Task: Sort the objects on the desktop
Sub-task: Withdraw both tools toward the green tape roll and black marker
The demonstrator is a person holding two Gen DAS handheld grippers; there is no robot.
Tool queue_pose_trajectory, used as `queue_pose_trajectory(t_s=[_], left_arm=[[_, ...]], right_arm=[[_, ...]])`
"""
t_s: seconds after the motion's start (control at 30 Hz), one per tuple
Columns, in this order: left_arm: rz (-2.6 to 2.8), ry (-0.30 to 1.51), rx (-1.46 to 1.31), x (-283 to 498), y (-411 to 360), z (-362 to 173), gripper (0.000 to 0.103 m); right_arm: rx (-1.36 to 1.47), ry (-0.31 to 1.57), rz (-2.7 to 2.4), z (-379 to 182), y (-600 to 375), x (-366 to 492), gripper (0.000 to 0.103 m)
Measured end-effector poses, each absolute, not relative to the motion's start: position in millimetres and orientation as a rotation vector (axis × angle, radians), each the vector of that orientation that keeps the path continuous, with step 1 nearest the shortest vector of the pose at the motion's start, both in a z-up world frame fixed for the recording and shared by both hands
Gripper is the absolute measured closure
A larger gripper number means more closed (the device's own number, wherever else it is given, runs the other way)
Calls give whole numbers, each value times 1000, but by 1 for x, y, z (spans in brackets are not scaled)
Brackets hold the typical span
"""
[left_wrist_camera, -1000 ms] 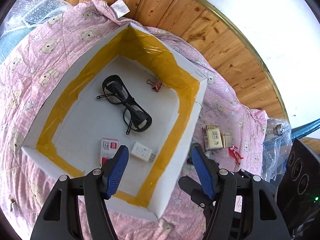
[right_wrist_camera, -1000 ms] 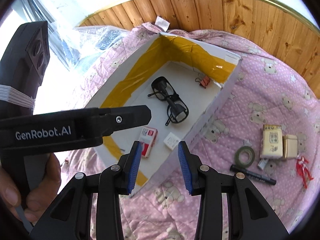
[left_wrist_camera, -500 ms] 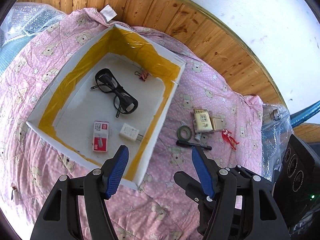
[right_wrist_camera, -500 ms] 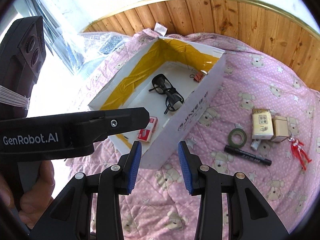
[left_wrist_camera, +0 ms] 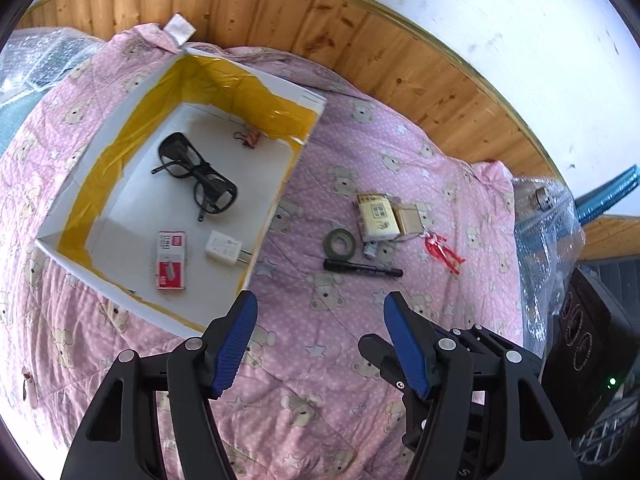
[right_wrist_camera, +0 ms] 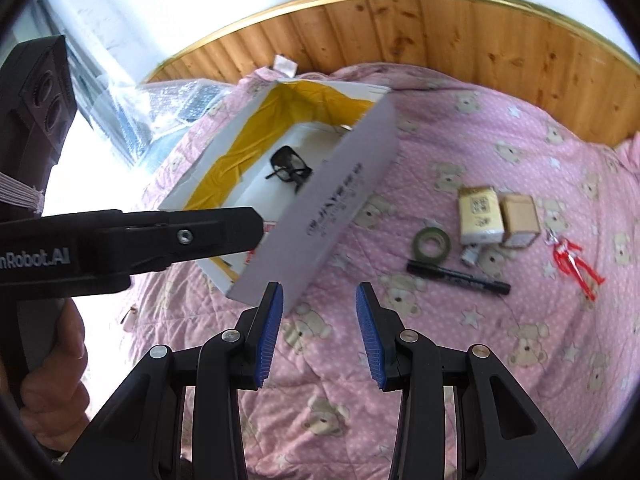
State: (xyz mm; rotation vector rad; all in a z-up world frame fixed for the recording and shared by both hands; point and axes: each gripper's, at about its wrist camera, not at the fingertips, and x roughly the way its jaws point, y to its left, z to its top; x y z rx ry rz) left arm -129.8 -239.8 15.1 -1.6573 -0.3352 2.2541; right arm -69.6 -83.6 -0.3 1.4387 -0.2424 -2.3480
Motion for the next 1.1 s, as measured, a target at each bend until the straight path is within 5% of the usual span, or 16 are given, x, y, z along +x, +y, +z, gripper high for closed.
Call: queue_pose_trajectory(t_s=[1.1], left_arm=[[2015,-101,-1780,-175,-132,-54,36]], right_arm=[[1660,-596,-2427,-75,31,-83,62]])
